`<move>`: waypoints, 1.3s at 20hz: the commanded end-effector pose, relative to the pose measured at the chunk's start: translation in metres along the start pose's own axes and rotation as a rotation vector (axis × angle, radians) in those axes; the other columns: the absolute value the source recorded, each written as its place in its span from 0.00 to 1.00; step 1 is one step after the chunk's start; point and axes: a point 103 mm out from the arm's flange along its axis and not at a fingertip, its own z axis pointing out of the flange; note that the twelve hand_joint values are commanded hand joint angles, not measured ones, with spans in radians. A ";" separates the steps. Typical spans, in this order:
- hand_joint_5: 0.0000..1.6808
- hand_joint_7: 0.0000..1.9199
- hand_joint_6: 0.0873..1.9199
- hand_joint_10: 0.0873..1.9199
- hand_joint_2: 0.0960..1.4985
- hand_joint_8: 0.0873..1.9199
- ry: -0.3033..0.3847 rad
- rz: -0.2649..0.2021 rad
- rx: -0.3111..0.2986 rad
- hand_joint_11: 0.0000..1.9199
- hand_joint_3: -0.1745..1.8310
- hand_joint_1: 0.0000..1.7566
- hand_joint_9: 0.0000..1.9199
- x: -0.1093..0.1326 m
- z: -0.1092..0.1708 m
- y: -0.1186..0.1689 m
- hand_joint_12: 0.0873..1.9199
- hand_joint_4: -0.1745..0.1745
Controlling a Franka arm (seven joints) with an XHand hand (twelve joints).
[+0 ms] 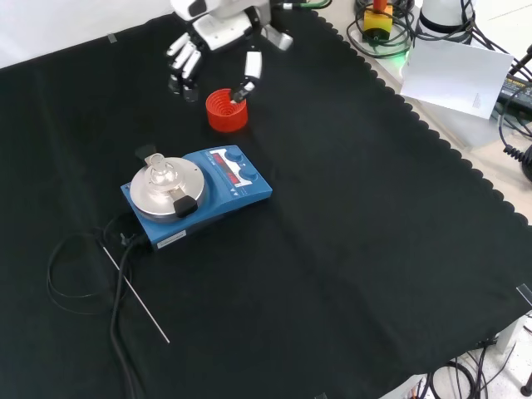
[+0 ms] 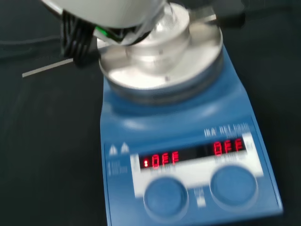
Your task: Turn on the heater.
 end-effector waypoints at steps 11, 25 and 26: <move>0.33 0.54 0.33 0.29 0.37 0.41 -0.143 -0.004 0.192 0.30 0.48 0.59 0.58 0.019 0.054 -0.067 0.66 0.36; 0.38 0.82 0.35 0.77 0.47 0.94 -0.182 -0.031 0.361 0.73 0.47 0.72 0.88 0.022 0.085 -0.066 0.47 0.05; 0.37 0.82 0.36 0.78 0.47 0.95 -0.185 -0.034 0.376 0.71 0.48 0.73 0.88 0.022 0.088 -0.066 0.50 0.07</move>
